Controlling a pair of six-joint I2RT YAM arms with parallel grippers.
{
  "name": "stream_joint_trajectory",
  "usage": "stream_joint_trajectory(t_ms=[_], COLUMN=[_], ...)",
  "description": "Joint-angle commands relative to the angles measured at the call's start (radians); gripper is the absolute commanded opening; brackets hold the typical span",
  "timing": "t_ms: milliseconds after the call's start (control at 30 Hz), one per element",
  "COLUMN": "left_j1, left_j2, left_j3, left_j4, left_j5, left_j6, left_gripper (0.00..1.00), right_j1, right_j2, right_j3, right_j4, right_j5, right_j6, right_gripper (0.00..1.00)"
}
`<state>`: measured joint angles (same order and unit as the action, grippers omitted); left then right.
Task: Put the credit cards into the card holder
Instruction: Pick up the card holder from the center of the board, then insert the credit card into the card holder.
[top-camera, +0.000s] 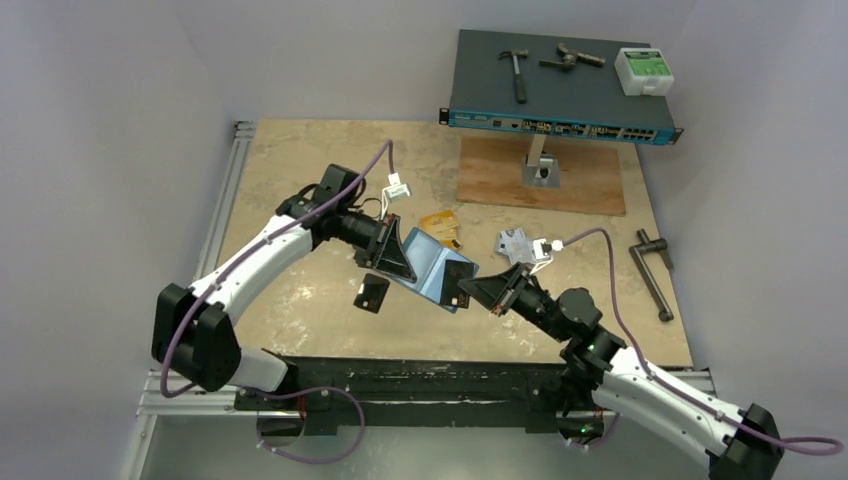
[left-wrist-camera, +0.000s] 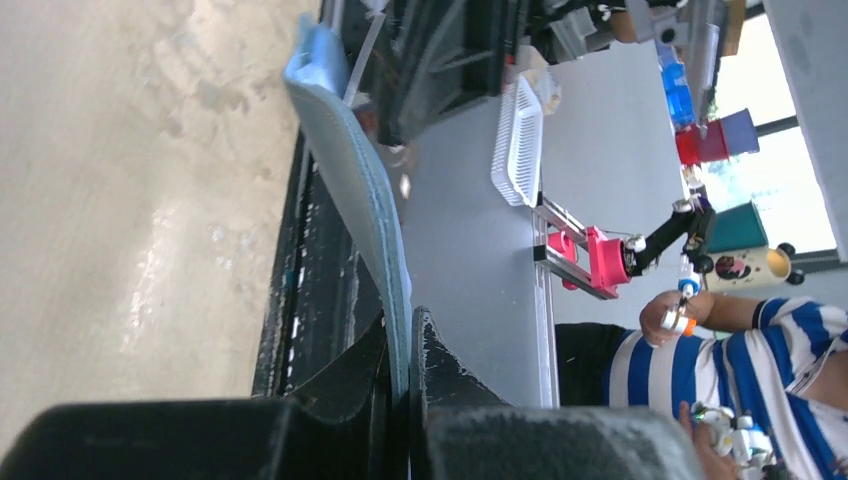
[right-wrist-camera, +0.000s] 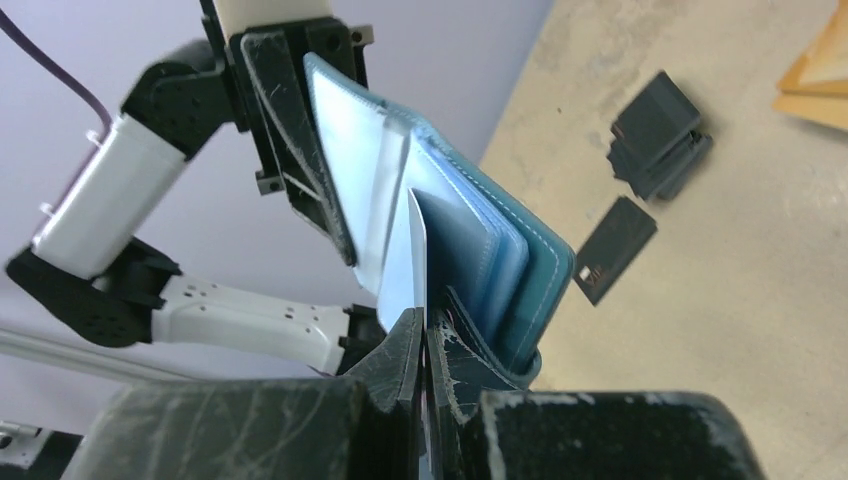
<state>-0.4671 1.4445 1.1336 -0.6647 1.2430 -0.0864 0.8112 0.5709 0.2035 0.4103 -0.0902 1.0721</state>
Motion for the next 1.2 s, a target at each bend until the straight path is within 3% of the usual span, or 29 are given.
stream_joint_trajectory(t_ms=[0, 167, 300, 533, 733, 967, 1167], left_j1=[-0.001, -0.012, -0.018, -0.007, -0.005, -0.008, -0.017], left_j2=[-0.107, -0.145, -0.189, -0.267, -0.277, -0.3, -0.31], left_j3=[0.046, 0.079, 0.073, 0.019, 0.055, 0.007, 0.037], left_j4=[0.019, -0.1, -0.087, 0.197, 0.251, 0.627, 0.76], left_j5=[0.214, 0.276, 0.214, 0.001, 0.007, -0.083, -0.143], left_j6=[0.001, 0.116, 0.129, -0.075, -0.097, -0.372, -0.446], left_gripper=[0.0, 0.0, 0.0, 0.0, 0.0, 0.0, 0.0], right_j1=[-0.004, -0.003, -0.003, -0.003, -0.003, 0.005, 0.084], right_j2=[-0.045, 0.019, 0.022, 0.014, 0.032, 0.088, 0.116], right_j3=[0.036, 0.105, 0.141, 0.253, 0.302, 0.35, 0.392], right_j4=[-0.082, -0.004, 0.057, 0.04, 0.155, 0.249, 0.27], right_j5=[0.084, 0.003, 0.006, 0.05, 0.07, 0.072, 0.227], right_j6=[-0.057, -0.092, -0.09, -0.135, -0.157, -0.177, -0.279], right_gripper=[0.0, 0.0, 0.0, 0.0, 0.0, 0.0, 0.0])
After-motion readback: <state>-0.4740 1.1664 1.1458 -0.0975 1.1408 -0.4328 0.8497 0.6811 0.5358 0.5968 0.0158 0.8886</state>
